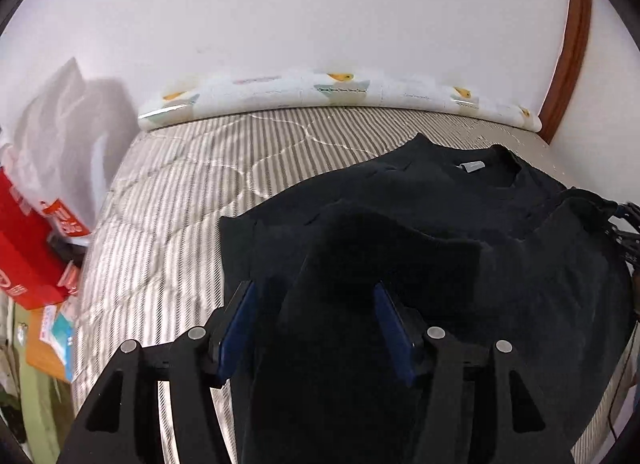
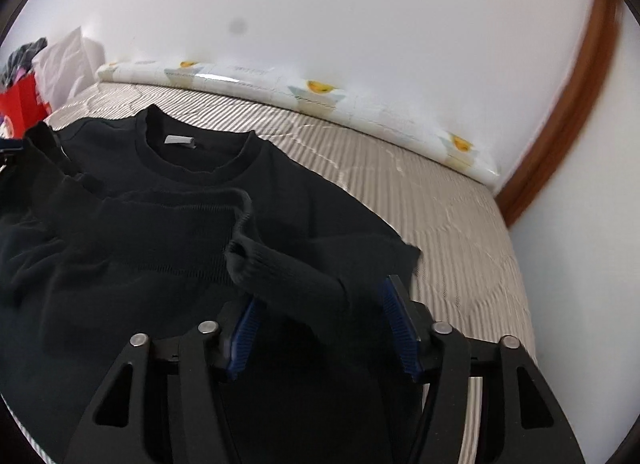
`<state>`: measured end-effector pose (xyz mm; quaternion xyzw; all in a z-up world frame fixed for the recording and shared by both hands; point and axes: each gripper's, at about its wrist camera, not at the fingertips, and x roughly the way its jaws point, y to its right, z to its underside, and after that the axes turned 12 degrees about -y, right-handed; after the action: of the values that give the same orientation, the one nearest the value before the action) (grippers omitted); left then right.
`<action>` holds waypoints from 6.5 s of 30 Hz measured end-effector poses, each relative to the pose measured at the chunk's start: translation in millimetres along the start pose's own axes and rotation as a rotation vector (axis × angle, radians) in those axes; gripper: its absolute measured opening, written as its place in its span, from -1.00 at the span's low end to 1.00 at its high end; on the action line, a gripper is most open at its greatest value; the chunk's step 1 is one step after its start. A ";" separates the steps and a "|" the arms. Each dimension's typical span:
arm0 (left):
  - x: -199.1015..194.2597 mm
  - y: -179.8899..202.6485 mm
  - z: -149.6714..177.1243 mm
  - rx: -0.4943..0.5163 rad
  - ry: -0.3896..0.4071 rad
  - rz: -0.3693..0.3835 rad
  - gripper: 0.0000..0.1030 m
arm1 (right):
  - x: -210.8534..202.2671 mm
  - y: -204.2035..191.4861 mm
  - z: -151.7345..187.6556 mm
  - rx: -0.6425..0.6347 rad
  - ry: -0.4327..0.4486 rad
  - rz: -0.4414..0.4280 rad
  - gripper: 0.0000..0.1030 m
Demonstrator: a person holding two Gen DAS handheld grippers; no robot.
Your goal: Fold small clothes
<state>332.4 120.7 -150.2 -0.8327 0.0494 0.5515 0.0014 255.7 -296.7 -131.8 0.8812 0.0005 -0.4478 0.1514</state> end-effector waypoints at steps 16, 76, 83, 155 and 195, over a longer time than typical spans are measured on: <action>13.3 -16.8 -32.2 -0.183 0.081 0.032 -0.80 | 52.2 53.6 -27.1 0.266 -0.081 -0.232 -0.77; -104.8 -72.0 225.6 -0.195 0.055 0.015 0.29 | -111.7 -317.3 15.6 -0.131 0.002 -0.120 0.11; -105.6 -81.9 229.9 -0.205 0.047 0.040 0.33 | -121.3 -388.6 38.7 -0.336 0.028 -0.121 0.17; -65.2 122.0 138.6 0.072 0.089 0.167 0.41 | -125.0 -17.1 188.1 0.641 0.210 -0.327 -0.46; -26.7 271.9 98.2 0.244 0.038 0.133 0.30 | -82.0 54.7 206.1 0.752 0.113 -0.226 0.09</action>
<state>209.2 -142.1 -149.9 -0.8315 0.1710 0.5245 0.0651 51.5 -393.0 -166.5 0.8928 -0.0579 -0.3816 -0.2323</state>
